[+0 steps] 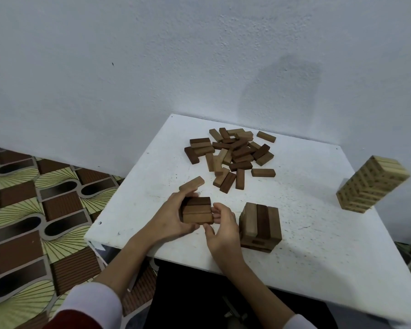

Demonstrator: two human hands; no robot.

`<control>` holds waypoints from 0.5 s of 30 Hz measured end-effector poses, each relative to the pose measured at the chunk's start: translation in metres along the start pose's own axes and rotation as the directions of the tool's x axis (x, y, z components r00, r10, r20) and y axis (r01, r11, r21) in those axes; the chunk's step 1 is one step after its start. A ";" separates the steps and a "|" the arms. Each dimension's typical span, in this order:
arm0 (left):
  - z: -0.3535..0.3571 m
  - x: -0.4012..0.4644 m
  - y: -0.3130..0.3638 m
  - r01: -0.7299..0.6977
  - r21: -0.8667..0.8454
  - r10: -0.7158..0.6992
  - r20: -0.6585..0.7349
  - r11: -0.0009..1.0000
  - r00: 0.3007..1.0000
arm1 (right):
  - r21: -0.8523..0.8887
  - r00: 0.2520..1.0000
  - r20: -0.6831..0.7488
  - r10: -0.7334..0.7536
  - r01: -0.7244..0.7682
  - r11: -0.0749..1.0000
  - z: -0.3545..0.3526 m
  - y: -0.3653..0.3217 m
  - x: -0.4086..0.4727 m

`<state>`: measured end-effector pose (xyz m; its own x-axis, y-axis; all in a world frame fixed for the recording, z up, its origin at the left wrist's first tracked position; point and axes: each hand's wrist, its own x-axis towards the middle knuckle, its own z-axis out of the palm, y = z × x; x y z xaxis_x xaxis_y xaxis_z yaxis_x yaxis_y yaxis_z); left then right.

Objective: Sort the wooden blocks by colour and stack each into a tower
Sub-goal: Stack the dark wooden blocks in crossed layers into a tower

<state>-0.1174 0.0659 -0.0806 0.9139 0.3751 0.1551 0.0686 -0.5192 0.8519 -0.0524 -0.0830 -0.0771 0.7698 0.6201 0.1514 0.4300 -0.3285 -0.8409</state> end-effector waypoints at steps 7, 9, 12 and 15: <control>0.000 0.000 -0.002 0.003 0.012 -0.003 -0.006 1.000 1.000 | 0.013 1.000 -0.002 0.025 -0.025 1.000 0.001 0.000 0.001; 0.000 0.000 -0.002 0.010 0.012 -0.010 -0.005 1.000 1.000 | 0.021 0.999 0.015 0.042 -0.042 0.999 0.000 0.000 0.001; 0.000 0.000 -0.001 0.008 -0.003 -0.008 -0.007 1.000 1.000 | 0.015 0.998 0.040 0.044 -0.045 0.999 -0.001 -0.001 0.001; -0.001 -0.001 0.002 -0.007 -0.002 0.007 -0.010 1.000 1.000 | -0.008 0.998 0.056 0.027 -0.026 1.000 0.000 -0.002 0.002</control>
<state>-0.1181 0.0653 -0.0788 0.9104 0.3789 0.1664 0.0609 -0.5205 0.8517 -0.0518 -0.0816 -0.0754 0.7536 0.6497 0.0996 0.4133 -0.3505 -0.8404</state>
